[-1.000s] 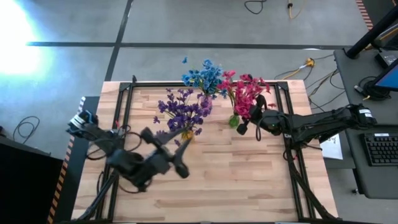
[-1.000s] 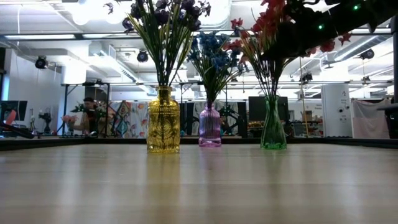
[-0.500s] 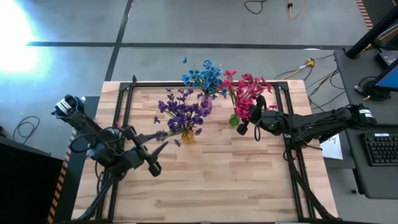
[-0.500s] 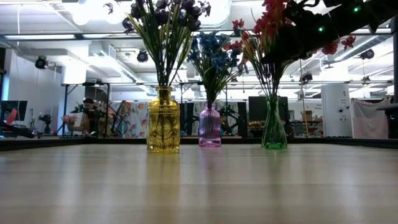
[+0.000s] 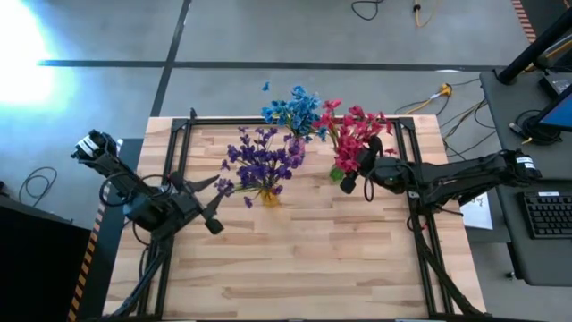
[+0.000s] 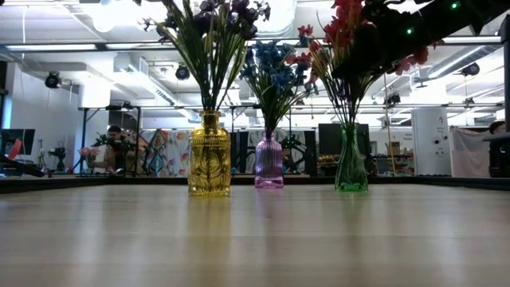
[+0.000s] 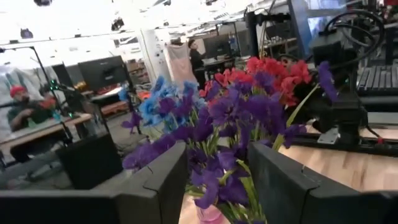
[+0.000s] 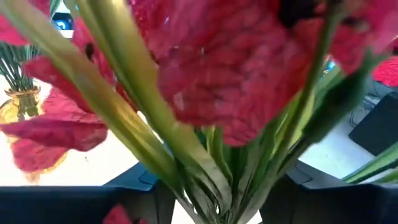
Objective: Sort flowers into vase by color
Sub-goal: Put the pink flowers into the green vase
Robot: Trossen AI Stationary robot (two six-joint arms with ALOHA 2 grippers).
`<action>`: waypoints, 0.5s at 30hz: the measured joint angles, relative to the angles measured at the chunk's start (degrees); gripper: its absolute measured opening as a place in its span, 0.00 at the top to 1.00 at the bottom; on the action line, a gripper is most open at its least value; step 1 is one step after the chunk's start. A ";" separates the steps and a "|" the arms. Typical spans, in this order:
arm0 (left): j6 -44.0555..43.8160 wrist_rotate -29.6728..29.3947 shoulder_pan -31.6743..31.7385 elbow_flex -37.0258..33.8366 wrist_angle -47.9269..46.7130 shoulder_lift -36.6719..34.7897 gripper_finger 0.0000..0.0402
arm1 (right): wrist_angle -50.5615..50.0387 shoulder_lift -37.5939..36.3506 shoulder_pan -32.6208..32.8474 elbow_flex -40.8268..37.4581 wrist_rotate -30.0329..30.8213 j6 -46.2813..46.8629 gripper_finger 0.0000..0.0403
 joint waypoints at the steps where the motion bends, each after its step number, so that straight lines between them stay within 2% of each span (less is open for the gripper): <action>1: 0.84 0.03 0.00 0.23 0.01 0.00 0.61 | -0.76 0.00 0.00 0.32 0.00 0.48 0.58; 4: 3.88 -0.71 0.00 1.09 -0.15 0.04 0.61 | -2.79 0.00 0.00 0.97 0.00 2.33 0.53; 10: 3.20 -4.26 0.00 2.98 -0.38 0.10 0.61 | -4.59 -0.02 0.00 1.50 -0.48 3.63 0.46; 15: 4.11 -4.48 0.00 3.83 -0.38 0.03 0.61 | -4.59 -0.09 0.00 1.52 -2.05 3.61 0.42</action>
